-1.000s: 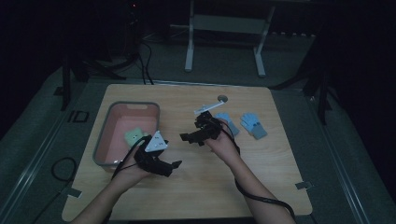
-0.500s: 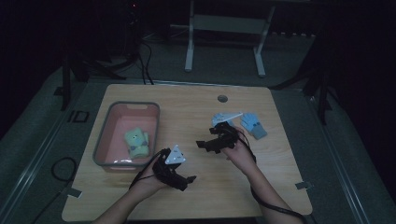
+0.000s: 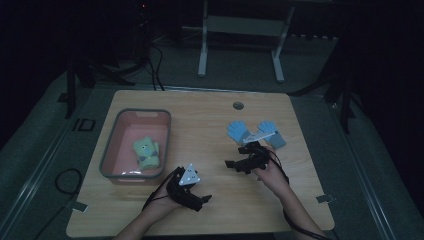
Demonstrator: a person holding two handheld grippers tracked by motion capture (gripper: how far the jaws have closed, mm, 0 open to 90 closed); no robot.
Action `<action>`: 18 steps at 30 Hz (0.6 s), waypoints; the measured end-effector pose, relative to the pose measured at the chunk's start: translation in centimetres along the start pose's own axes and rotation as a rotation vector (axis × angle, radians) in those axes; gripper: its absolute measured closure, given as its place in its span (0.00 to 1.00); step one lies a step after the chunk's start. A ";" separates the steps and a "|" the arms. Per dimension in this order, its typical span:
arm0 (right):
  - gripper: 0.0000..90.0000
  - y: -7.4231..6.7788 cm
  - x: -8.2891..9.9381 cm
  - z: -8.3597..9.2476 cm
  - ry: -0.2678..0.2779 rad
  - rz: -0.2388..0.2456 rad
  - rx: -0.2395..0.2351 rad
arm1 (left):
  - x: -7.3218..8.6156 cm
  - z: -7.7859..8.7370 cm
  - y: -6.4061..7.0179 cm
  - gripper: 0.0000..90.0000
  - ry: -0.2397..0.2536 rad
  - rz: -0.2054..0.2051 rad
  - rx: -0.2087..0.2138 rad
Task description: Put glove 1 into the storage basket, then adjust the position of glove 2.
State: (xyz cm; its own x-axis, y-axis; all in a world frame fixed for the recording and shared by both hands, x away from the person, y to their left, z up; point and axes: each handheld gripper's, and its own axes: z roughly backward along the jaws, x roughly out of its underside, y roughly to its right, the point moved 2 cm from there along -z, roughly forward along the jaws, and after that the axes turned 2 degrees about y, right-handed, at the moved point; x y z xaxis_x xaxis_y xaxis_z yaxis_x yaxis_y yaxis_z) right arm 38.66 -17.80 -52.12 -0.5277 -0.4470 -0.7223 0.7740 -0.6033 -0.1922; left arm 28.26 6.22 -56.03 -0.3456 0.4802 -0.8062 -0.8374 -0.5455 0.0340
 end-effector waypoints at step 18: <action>0.15 2.1 2.4 2.7 0.031 0.011 0.069 | 0.4 0.1 0.5 0.06 -0.009 -0.028 -0.018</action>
State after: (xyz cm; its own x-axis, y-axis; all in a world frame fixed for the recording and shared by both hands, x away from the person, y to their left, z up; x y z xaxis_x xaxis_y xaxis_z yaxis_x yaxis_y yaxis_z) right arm 38.04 -21.95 -52.45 -0.5075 -0.4332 -0.7448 0.7530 -0.6432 -0.1389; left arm 27.68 6.24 -56.30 -0.3260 0.5011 -0.8016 -0.8390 -0.5442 0.0010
